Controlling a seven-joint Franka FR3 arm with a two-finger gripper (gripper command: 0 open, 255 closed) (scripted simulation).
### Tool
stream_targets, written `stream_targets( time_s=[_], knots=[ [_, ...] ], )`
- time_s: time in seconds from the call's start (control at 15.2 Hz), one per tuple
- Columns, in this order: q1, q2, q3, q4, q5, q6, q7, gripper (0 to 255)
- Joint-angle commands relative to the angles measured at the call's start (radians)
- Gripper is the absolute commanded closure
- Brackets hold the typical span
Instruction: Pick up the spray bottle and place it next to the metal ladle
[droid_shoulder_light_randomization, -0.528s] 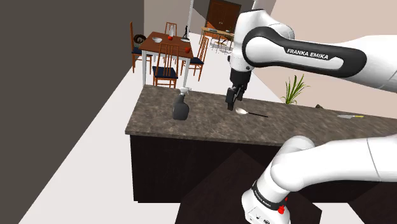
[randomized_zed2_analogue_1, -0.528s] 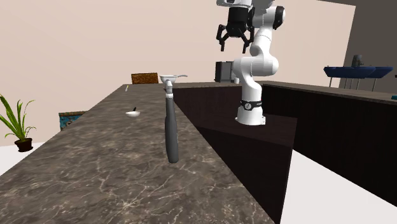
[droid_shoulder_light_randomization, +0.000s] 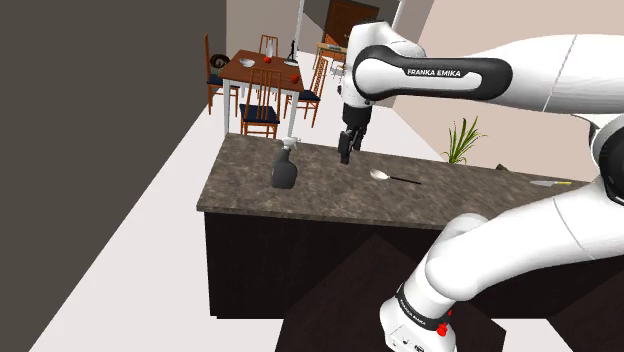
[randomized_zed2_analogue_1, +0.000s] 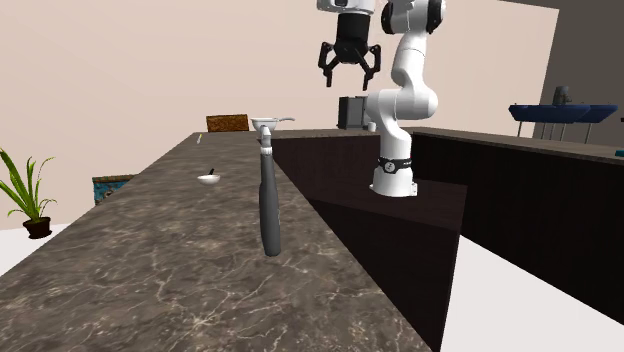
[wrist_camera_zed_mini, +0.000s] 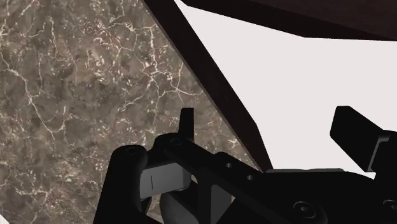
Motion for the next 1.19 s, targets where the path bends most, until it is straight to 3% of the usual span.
stream_targets(
  time_s=[0.0,0.59,1.12],
  knots=[
    [0.004,0.075,-0.016,0.05,-0.005,0.03,-0.043,0],
    [0.016,0.426,-0.062,0.321,0.009,0.127,-0.229,0],
    [0.011,0.746,-0.061,0.655,0.05,0.124,-0.384,0]
  ],
)
